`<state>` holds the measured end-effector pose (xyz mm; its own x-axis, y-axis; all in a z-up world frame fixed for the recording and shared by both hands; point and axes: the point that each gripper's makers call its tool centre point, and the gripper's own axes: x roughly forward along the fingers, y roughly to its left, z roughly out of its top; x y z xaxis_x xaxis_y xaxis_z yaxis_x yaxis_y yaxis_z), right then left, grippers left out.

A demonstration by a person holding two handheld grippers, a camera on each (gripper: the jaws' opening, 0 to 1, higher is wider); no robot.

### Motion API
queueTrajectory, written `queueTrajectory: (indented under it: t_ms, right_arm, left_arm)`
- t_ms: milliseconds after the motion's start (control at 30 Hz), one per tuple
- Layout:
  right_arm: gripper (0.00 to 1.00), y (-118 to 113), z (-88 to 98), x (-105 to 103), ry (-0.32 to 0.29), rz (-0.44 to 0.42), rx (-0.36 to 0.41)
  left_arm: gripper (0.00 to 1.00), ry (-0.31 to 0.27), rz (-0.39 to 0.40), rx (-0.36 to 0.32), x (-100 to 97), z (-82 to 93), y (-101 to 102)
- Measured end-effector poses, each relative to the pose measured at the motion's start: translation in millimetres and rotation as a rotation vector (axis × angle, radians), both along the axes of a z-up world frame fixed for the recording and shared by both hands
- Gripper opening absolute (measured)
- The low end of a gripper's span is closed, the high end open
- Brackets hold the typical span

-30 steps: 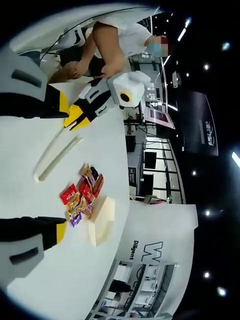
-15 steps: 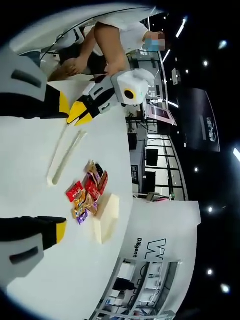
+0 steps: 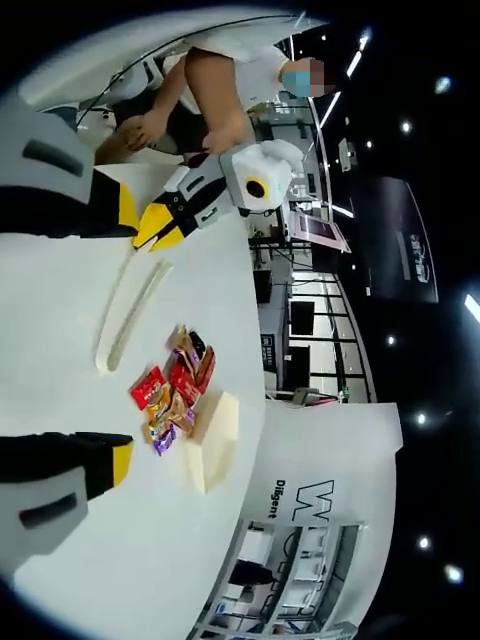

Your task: Place the target food into the container with the food tongs after gripping and lifting it, then release it inside without dropping or visibly crushing the food.

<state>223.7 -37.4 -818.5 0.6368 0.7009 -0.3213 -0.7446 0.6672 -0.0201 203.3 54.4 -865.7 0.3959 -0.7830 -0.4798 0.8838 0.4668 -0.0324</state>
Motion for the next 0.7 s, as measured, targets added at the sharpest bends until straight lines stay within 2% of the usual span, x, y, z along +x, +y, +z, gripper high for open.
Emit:
queueTrajectory:
  t_ms: [200,300,400,533,700]
  right_arm:
    - [0.77,1.3,-4.4,-1.4,0.014,0.008,-0.002]
    - [0.76,2.6,-4.9,-1.4,0.020,0.013,0.010]
    - [0.76,4.4,-4.6,-2.4,0.028,0.017,0.025]
    - [0.76,5.8,-4.0,-3.1,0.040,0.024,0.047]
    - [0.76,8.2,-4.2,-4.4,0.067,0.030,0.097]
  left_arm:
    - [0.01,0.010,0.015,-0.043,1.9,2.2,3.6]
    - [0.01,0.018,0.016,-0.103,2.4,9.5,2.8]
    - [0.01,0.045,0.023,-0.191,2.3,20.1,0.2]
    - [0.01,0.066,0.026,-0.241,2.4,25.4,1.5]
    - [0.01,0.080,0.017,-0.334,-0.1,41.3,-1.1]
